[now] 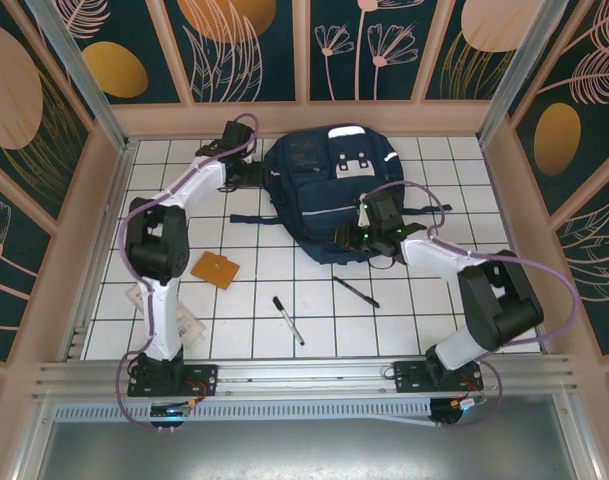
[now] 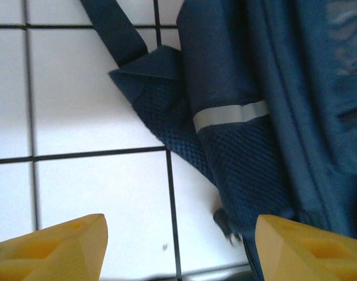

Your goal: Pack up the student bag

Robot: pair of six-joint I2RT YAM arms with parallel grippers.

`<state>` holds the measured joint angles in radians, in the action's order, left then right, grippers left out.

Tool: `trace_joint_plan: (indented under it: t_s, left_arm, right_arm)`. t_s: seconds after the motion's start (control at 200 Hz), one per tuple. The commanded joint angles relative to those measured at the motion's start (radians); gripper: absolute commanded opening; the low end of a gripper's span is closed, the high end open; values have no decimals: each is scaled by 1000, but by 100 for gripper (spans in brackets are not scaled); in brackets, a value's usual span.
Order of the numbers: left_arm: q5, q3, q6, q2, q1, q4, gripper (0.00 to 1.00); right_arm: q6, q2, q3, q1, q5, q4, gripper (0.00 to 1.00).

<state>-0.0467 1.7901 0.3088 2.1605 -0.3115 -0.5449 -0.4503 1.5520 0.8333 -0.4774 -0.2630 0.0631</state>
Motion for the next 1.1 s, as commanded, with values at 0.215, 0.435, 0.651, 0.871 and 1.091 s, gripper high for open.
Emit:
trace_joint_plan:
  t_s: [0.215,0.435,0.651,0.871,1.091]
  left_arm:
    - [-109,82,-4,187,-33,151,62]
    - [-148,-132,1,70,-34,240,14]
    - [-205,-400,50,-151,-37,341,0]
    - [-252,-496,118,-259,-116,326,0]
    - [-268,-572,385,-341,-199,419,0]
  right_arm:
    - [27,152,52,30,3,-47,28]
    - [69,201,88,136,-12,-24,24]
    - [138,298,164,256,-53,-50,21]
    - [138,292,264,318,-7,-18,27]
    - [80,80,190,281,-9,86,34]
